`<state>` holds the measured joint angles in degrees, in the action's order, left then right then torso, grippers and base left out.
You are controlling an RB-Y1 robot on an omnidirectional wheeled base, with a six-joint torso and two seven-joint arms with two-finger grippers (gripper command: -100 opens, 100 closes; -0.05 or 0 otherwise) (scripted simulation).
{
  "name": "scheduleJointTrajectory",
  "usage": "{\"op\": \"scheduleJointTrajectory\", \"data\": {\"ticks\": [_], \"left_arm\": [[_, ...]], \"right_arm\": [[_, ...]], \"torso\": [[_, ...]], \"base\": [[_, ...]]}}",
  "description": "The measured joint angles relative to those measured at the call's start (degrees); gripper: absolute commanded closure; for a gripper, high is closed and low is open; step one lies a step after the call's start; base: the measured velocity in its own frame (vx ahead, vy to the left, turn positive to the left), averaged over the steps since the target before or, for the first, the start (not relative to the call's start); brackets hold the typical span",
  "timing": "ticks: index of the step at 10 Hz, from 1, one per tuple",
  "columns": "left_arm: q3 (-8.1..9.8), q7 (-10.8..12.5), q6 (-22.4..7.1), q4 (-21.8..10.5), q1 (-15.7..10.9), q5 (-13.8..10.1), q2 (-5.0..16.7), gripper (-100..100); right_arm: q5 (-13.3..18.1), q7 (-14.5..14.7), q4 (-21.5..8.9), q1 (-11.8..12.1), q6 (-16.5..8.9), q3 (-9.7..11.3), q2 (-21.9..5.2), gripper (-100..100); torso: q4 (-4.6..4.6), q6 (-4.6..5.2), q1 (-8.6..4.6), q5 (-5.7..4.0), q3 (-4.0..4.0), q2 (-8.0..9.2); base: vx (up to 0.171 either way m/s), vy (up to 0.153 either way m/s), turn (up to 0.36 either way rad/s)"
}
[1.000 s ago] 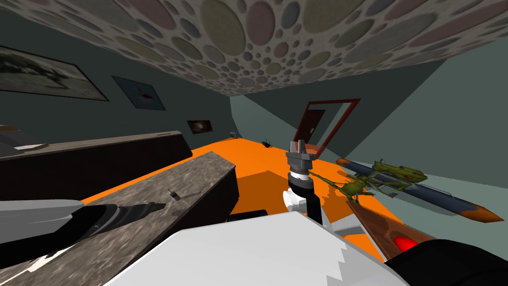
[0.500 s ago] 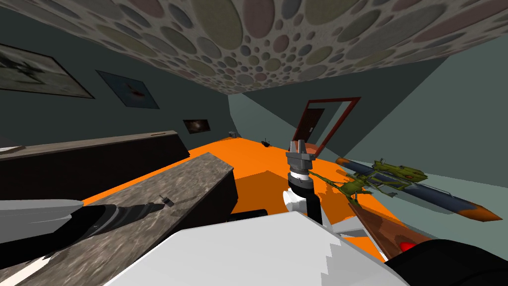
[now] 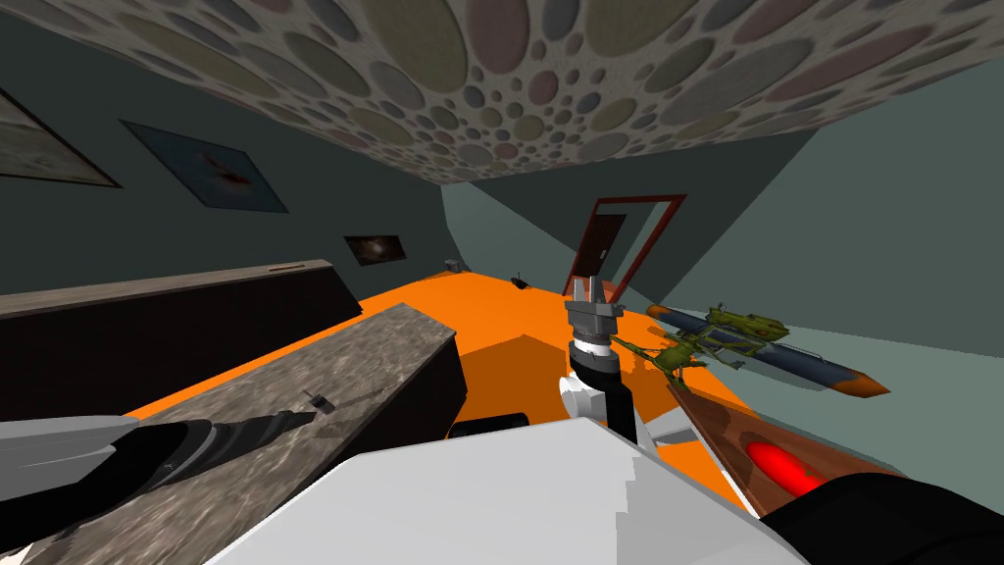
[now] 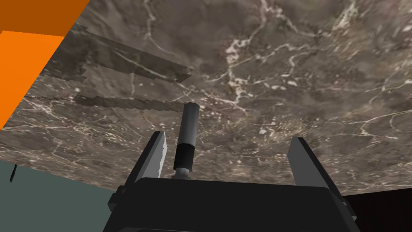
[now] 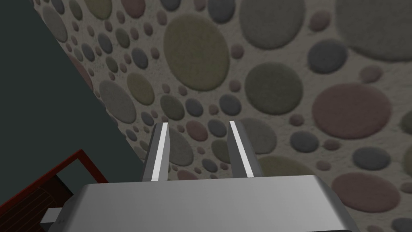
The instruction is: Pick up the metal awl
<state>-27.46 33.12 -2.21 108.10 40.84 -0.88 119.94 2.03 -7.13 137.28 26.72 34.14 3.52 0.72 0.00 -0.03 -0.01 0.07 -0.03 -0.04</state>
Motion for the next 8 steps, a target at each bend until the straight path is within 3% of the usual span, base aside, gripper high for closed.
{"op": "scheduleJointTrajectory", "data": {"ticks": [4,6,8], "left_arm": [[0.01,0.0,0.0,0.0,0.0,0.0,0.0,100],[0.01,0.0,0.0,0.0,0.0,0.0,0.0,-100],[-0.43,0.9,0.0,0.8,-0.4,-0.5,2.0,-100]], "right_arm": [[0.0,0.0,0.0,0.0,0.0,0.0,0.0,0],[0.0,0.0,0.0,0.0,0.0,0.0,0.0,0],[0.0,0.0,0.0,0.0,0.0,0.0,0.0,0]], "torso": [[-0.02,0.01,0.0,0.0,-0.03,-0.05],[-0.02,0.01,0.0,0.0,-0.03,-0.06],[-0.08,0.02,0.0,0.0,-0.19,-0.32]], "base": [[0.0,0.0,0.0],[0.022,0.001,0.003],[0.083,-0.002,0.008]]}}
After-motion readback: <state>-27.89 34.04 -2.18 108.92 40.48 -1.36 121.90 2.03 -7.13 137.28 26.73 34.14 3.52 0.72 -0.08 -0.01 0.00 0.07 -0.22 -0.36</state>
